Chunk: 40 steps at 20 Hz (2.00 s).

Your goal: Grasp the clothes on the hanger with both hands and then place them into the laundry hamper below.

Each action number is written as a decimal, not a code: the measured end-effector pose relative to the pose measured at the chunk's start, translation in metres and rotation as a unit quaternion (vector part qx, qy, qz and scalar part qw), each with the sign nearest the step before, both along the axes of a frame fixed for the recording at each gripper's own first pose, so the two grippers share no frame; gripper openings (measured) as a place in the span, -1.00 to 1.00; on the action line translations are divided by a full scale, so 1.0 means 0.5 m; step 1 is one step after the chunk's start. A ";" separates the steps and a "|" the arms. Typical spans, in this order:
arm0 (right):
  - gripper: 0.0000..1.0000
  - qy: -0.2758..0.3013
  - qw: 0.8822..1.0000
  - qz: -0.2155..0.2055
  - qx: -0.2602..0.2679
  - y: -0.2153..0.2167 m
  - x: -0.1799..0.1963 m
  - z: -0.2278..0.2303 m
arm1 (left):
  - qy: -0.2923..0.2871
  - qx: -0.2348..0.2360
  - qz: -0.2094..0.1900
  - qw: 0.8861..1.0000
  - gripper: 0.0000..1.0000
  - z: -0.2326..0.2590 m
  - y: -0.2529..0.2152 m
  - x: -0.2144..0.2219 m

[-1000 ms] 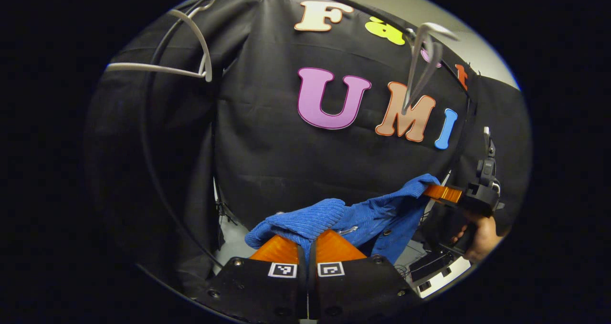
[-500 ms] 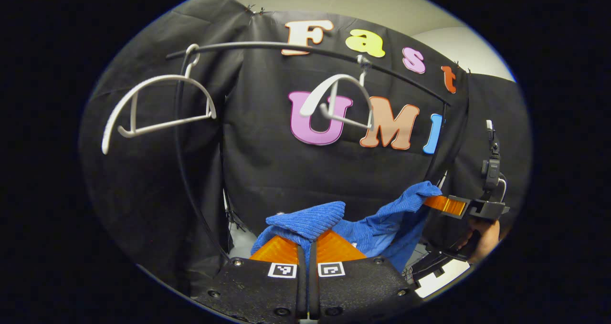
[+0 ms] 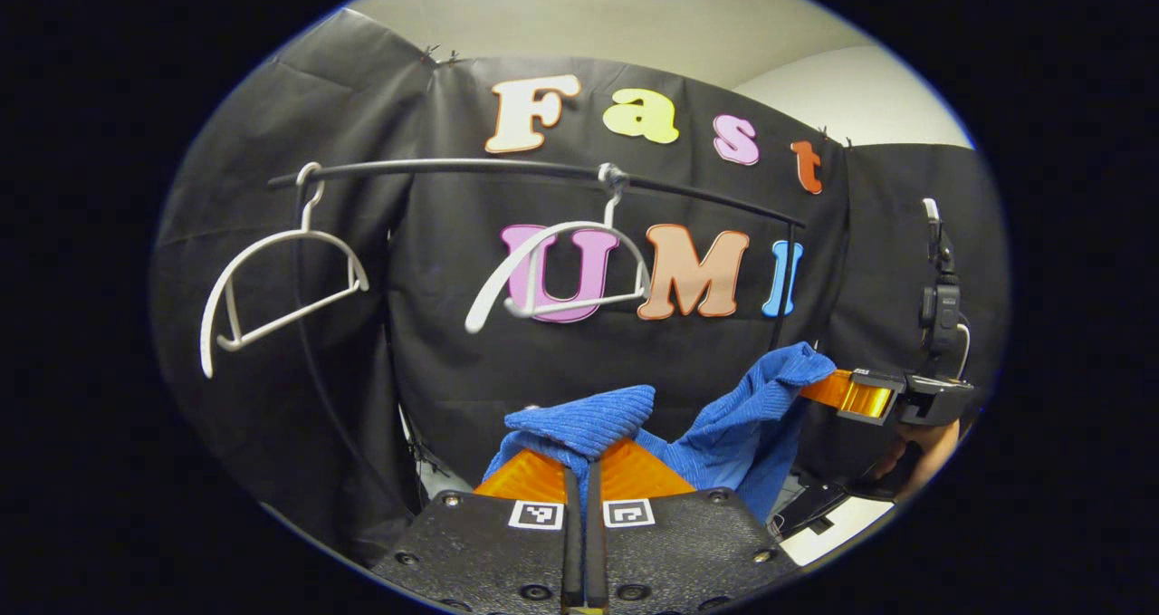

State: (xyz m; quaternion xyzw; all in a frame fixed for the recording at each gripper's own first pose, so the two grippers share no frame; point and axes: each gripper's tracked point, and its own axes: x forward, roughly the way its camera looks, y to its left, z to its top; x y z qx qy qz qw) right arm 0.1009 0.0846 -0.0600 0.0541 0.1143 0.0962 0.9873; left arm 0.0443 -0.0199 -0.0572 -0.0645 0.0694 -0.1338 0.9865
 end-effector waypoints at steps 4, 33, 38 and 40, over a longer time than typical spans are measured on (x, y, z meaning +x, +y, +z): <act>-0.99 -0.024 1.000 -0.001 0.009 0.008 0.031 0.065 | -0.041 0.002 -0.018 0.999 -0.96 0.079 -0.045 0.051; -0.99 0.134 0.985 -0.029 0.108 -0.014 0.314 -0.344 | 0.049 0.068 -0.052 0.995 -0.95 -0.275 -0.267 0.396; -0.97 0.195 0.972 -0.043 0.124 -0.012 0.326 -0.498 | 0.098 0.091 -0.046 0.990 -0.95 -0.407 -0.254 0.432; -0.98 0.221 0.966 -0.047 0.125 -0.011 0.329 -0.562 | 0.130 0.096 -0.043 0.986 -0.94 -0.472 -0.246 0.443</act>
